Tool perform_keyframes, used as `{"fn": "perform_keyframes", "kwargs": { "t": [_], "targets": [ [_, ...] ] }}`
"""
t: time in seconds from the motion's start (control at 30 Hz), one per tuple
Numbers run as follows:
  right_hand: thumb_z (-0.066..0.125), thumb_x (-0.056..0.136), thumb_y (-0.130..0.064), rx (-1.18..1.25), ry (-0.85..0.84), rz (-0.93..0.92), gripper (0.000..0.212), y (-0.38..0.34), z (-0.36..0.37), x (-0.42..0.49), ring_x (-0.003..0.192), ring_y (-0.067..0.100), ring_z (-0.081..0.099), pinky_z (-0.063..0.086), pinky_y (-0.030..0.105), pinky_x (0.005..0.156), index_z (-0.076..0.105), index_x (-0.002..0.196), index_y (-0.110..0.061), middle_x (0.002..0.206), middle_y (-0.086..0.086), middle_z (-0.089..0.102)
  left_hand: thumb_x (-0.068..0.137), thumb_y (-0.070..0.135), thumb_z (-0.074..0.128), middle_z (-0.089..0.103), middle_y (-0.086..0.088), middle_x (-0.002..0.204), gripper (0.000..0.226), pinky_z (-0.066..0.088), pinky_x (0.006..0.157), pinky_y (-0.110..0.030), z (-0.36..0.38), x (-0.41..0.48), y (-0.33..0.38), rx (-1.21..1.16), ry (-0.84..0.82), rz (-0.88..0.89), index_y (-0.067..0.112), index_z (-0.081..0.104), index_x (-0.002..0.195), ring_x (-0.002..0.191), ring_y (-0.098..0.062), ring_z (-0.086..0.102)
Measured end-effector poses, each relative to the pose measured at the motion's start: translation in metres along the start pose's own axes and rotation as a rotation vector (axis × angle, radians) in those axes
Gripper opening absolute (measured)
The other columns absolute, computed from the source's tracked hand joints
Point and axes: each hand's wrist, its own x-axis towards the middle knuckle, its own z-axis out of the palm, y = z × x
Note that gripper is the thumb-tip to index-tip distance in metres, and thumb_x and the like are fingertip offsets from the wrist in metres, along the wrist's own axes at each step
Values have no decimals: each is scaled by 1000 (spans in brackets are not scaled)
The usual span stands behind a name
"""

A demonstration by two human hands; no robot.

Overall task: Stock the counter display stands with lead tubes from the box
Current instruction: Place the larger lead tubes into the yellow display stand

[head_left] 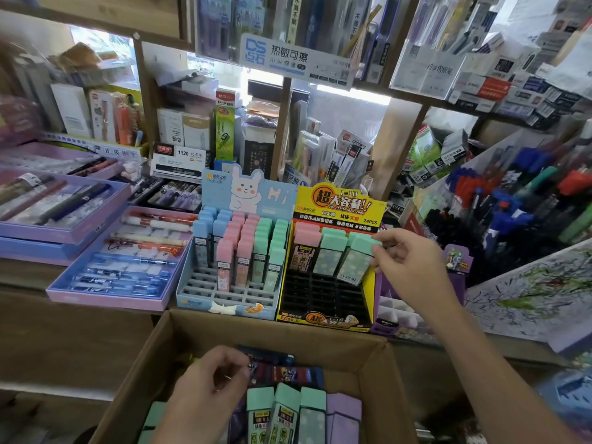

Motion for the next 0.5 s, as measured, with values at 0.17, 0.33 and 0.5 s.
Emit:
{"fn": "perform_keyframes", "kwargs": {
  "t": [0.17, 0.33, 0.5],
  "targets": [
    [67, 98, -8, -47, -13, 1, 15, 6, 6, 4, 68, 5, 73, 63, 26, 70, 71, 106, -20, 68, 4, 73, 91, 18, 76, 74, -3, 92, 8, 47, 72, -11, 0, 0, 1, 45, -62, 3, 25, 72, 93, 88, -9, 69],
    [66, 98, -8, -126, -58, -10, 16, 4, 1, 8, 65, 9, 72, 61, 22, 65, 73, 112, -14, 69, 13, 71, 91, 17, 75, 75, -4, 95, 8, 51, 79, -17, -2, -1, 1, 45, -74, 3, 24, 73, 93, 92, -10, 70],
    [70, 96, -12, -253, -110, -52, 17, 1, -8, 10, 65, 26, 66, 58, 32, 67, 76, 111, -18, 74, 11, 71, 92, 17, 74, 74, -4, 96, 8, 49, 78, -16, -1, 0, 1, 42, -82, 0, 24, 72, 94, 93, -9, 69]
  ]
}}
